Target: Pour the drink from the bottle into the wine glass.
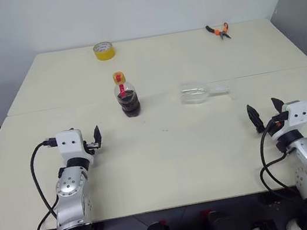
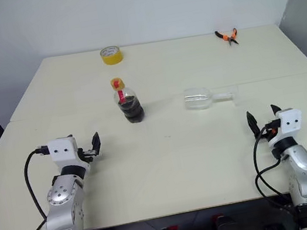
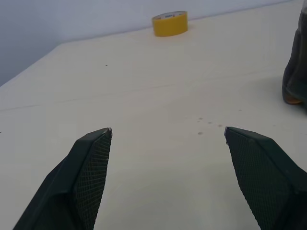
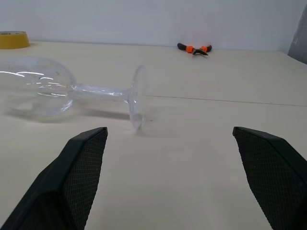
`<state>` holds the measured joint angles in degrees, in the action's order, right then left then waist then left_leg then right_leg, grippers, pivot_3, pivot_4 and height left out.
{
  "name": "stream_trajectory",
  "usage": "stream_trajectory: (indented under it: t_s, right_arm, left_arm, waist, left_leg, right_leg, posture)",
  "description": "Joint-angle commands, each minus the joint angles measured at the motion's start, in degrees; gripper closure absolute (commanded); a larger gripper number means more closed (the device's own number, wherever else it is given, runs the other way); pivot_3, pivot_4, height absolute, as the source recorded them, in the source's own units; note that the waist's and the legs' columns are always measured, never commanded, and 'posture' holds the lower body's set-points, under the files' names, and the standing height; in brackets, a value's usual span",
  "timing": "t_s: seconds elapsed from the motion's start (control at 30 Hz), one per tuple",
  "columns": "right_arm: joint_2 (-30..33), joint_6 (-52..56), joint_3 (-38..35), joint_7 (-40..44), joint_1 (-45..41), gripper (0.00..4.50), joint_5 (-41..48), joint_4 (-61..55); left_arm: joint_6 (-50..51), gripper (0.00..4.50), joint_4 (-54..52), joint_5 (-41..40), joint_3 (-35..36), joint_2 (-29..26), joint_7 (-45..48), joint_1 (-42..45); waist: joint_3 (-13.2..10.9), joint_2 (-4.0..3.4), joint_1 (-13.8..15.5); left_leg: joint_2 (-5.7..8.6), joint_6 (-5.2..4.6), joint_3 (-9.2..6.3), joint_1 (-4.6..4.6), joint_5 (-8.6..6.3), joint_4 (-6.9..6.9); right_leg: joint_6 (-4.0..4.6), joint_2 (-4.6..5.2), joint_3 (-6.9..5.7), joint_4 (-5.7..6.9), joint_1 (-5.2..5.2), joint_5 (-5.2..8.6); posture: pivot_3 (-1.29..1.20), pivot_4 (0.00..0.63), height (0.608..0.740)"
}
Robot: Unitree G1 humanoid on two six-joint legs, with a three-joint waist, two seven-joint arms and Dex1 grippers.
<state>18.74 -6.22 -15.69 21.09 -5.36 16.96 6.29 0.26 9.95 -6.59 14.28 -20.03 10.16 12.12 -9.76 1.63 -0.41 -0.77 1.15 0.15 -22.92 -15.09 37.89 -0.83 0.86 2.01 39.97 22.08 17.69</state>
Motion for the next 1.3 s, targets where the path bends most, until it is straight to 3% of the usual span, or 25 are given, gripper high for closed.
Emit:
stream_trajectory:
  t_s: [0.03, 0.33, 0.7, 0.93, 1.3]
  right_arm:
    - [-0.1, 0.1, -0.1, -0.2, -0.4, 0.00, 0.4, -3.7]
    - [1.2, 2.8, 2.7, 3.8, 2.4, 0.00, 0.7, -9.2]
    - [2.8, 12.8, 9.3, 9.7, 8.0, 0.00, 5.8, -25.9]
    - [3.8, 19.5, 12.5, 10.6, 6.1, 0.00, 7.7, -31.8]
    - [8.3, 24.2, 15.1, 14.4, 5.3, 0.00, 8.5, -34.6]
  left_arm:
    - [-1.7, 0.52, -0.5, 0.8, 0.2, -0.6, -0.6, 0.8]
    - [1.7, 0.52, -1.1, -0.2, -1.2, -1.4, 2.8, -0.6]
    - [1.0, 0.52, -4.1, 1.6, -2.9, 0.1, 2.6, -0.8]
    - [3.9, 0.52, -5.2, -5.1, -4.5, 1.9, 10.2, 1.0]
    - [1.8, 0.52, 2.5, -3.8, -7.2, 2.0, 13.9, 7.7]
  waist:
    - [0.0, 0.00, 0.0]
    - [0.0, 0.00, 0.0]
    - [0.0, 0.00, 0.0]
    - [0.0, 0.02, 0.1]
    - [0.0, 0.07, 0.1]
  left_leg:
    - [0.00, 0.00, 0.00, 0.00, 0.00, 0.00]
    - [0.00, 0.00, -0.01, 0.00, 0.00, 0.00]
    - [0.00, 0.00, -0.04, -0.01, 0.00, 0.01]
    - [0.01, 0.00, -0.07, -0.01, 0.00, 0.03]
    - [0.05, -0.01, -0.12, -0.01, 0.00, 0.04]
  right_leg:
    - [0.00, 0.00, 0.00, 0.00, 0.00, 0.00]
    - [0.00, 0.00, -0.01, 0.00, 0.00, 0.00]
    - [0.00, 0.01, -0.02, -0.01, -0.01, 0.00]
    - [0.00, 0.02, -0.06, -0.01, -0.02, 0.00]
    - [-0.01, 0.01, -0.10, -0.05, -0.06, 0.01]
  posture:
    - [0.00, 0.150, 0.740]
    - [0.00, 0.150, 0.740]
    - [0.00, 0.150, 0.740]
    - [0.00, 0.150, 0.740]
    - [0.00, 0.150, 0.740]
